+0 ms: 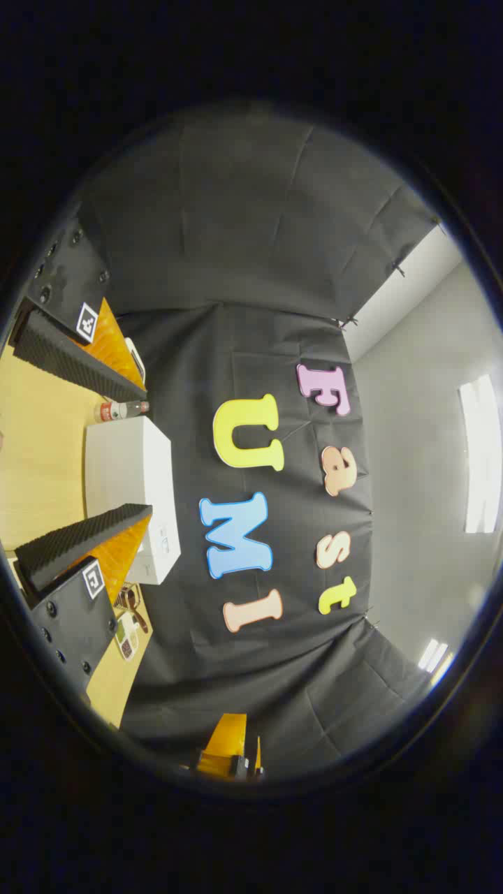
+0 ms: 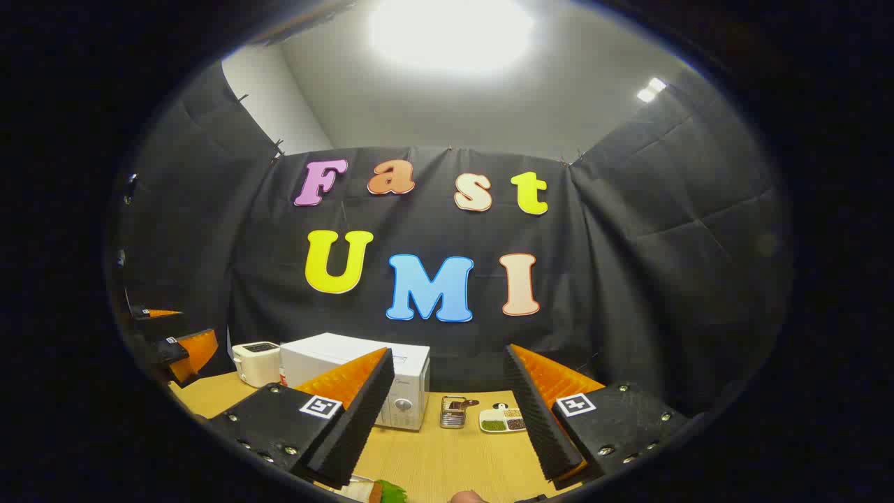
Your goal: Open the microwave oven with the left hand, put the food in, and close the microwave oven.
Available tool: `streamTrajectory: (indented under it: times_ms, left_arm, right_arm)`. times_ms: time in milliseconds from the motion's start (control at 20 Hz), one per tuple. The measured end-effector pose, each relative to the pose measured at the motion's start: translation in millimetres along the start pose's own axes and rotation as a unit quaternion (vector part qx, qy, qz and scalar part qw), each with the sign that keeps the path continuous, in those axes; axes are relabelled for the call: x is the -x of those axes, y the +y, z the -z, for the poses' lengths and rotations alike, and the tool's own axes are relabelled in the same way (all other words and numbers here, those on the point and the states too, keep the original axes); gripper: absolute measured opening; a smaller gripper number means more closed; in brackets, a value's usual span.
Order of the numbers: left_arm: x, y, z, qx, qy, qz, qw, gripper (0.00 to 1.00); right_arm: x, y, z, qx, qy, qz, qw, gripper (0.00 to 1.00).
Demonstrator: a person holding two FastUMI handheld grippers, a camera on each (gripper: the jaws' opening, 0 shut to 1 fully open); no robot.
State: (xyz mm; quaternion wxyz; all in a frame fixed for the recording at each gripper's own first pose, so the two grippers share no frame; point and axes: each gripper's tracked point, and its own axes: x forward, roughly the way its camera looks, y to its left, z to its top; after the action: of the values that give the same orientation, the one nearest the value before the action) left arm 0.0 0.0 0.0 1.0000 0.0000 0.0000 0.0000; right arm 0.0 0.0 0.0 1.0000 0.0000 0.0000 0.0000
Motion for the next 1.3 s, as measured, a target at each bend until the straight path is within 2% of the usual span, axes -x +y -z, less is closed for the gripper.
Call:
streamTrajectory:
  times_ms: [600,650,850,950,1050,1150,1300]
  left_arm:
    - [7.7,-18.7,-16.9,-0.007,-0.018,0.011,1.0,1.0]
    - [7.3,-21.1,-17.1,-0.006,-0.018,0.011,1.0,0.97]
    - [13.9,-30.1,-14.8,-0.004,-0.014,0.008,1.0,0.93]
    - [18.0,-36.8,-13.4,-0.002,-0.011,0.005,1.0,0.93]
    - [19.4,-45.2,-15.0,0.0,-0.013,0.003,1.0,1.0]
    - [18.6,-57.6,-16.7,0.001,-0.017,0.006,1.0,1.0]
    - [7.2,-77.1,-13.6,0.005,-0.017,0.021,1.0,1.0]
  right_arm:
    - [3.3,-12.1,-9.1,0.0,-0.012,0.0,1.0,0.96]
    - [4.0,-13.6,-9.3,0.0,-0.012,-0.001,1.0,0.96]
    - [6.0,-21.4,-8.8,-0.002,-0.013,-0.004,1.0,0.96]
    - [7.2,-26.2,-9.4,-0.003,-0.015,-0.008,1.0,0.96]
    - [8.0,-32.0,-12.1,-0.007,-0.019,-0.011,1.0,0.96]
    - [9.9,-36.8,-16.3,-0.013,-0.026,-0.015,0.999,0.96]
    - [12.1,-48.9,-16.6,-0.003,-0.03,0.001,1.0,0.96]
